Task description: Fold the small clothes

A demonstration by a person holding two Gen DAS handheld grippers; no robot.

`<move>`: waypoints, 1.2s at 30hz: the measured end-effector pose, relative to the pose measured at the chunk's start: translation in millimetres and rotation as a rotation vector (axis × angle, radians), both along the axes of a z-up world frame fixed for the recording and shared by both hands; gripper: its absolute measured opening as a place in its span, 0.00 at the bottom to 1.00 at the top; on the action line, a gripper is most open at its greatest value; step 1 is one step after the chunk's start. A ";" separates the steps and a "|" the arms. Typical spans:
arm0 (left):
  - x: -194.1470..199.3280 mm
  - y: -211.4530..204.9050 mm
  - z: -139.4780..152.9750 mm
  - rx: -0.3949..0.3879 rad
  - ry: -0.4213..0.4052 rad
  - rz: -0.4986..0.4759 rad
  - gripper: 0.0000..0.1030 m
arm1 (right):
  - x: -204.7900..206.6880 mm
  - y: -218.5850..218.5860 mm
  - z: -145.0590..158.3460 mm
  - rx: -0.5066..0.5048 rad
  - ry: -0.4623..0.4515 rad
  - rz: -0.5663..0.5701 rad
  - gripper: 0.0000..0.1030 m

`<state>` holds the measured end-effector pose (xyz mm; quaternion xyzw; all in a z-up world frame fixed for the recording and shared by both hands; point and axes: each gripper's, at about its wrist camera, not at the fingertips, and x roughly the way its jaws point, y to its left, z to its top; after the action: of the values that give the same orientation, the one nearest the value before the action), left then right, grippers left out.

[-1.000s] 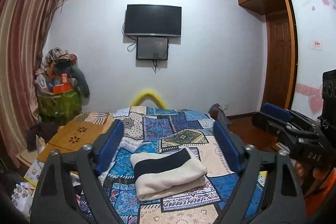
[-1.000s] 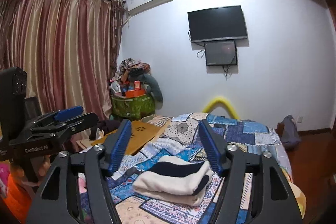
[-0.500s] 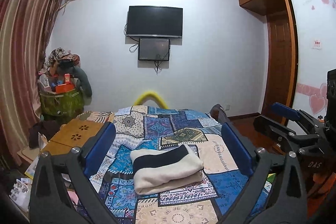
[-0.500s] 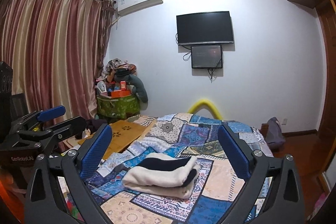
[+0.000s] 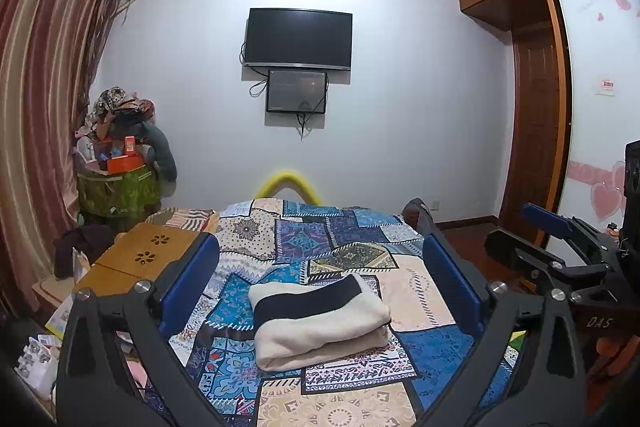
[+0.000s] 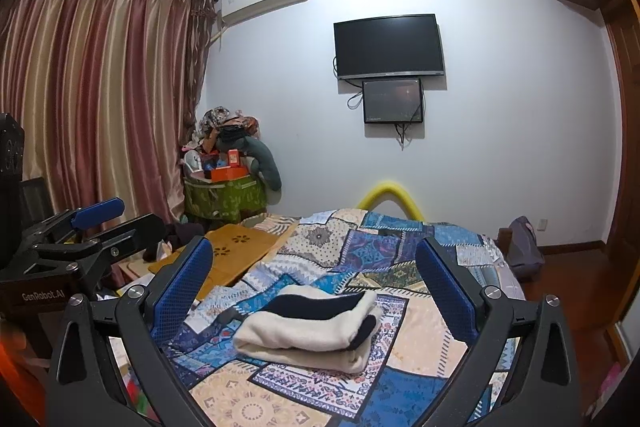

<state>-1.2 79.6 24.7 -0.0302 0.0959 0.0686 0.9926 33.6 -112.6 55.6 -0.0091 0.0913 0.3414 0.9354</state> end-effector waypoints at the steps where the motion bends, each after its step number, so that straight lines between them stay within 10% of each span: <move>1: 0.7 0.2 -0.4 -0.002 0.002 0.000 0.99 | 0.0 -0.3 -0.5 0.000 0.002 0.000 0.98; 36: 4.7 0.4 -2.8 -0.012 0.013 -0.016 1.00 | 1.2 -5.1 2.8 0.003 0.013 -0.012 0.99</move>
<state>3.5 80.0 21.8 -0.0349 0.1030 0.0602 0.9922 34.8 -117.7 58.4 -0.0049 0.0971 0.3361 0.9368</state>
